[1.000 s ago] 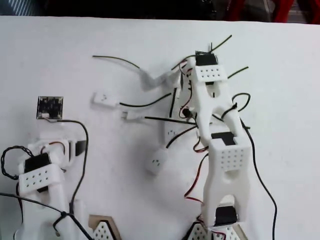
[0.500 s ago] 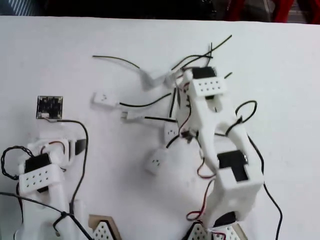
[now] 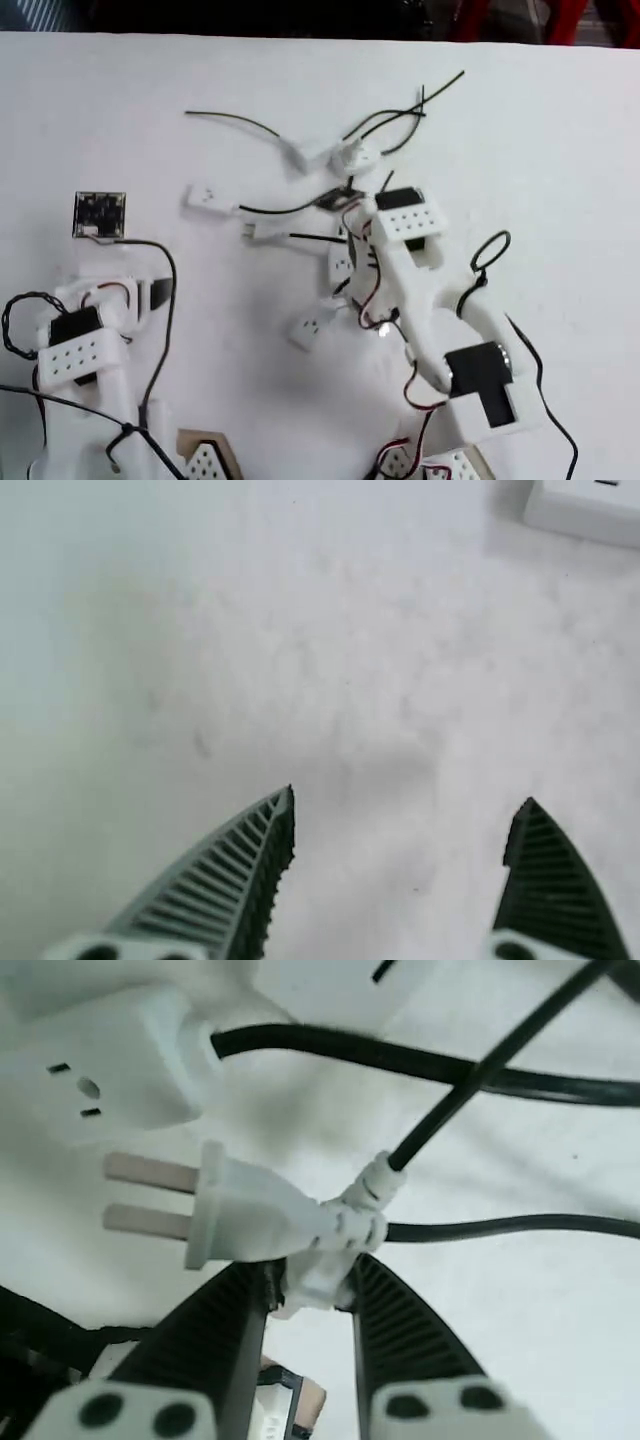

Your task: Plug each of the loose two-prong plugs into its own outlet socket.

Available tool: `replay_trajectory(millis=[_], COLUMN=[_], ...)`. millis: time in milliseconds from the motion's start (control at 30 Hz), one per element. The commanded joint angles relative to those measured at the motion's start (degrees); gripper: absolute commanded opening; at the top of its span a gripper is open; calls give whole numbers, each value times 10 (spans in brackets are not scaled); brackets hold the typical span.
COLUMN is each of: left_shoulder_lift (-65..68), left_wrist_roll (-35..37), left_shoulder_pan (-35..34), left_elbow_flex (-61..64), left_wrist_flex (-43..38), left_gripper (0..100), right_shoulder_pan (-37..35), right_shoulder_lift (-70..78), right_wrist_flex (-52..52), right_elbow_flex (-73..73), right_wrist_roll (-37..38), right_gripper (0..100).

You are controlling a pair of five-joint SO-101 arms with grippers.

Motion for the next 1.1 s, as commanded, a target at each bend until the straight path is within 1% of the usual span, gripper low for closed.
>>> replay_trajectory(millis=[0,233,367,467,700,767,833,933,1067], left_shoulder_lift=[-14,-14,-14,-14,-14,-14,-14,-14,-14], left_wrist_roll=[-1,-1,-1,-1,-1,-1,-1,-1,-1], left_shoulder_pan=[-1,-1,-1,-1,-1,-1,-1,-1,-1], left_elbow_flex=[-3,-3,-3,-3,-3,-3,-3,-3,-3], left_wrist_flex=[-11,-10,-10,-10,-10,-10,-10,-9,-9], left_gripper=[331,331,331,331,331,331,331,331,331], right_shoulder_pan=[10,57,58,55,55,55,54,54,54], right_shoulder_lift=[-37,-36,-36,-36,-36,-36,-36,-36,-36], right_wrist_flex=[-30,-87,-116,-132,-130,-127,-125,-124,-124], right_elbow_flex=[18,55,79,81,83,83,83,83,82], right_wrist_roll=[37,135,157,153,152,140,108,90,88], right_gripper=[17,17,17,21,22,23,52,119,131])
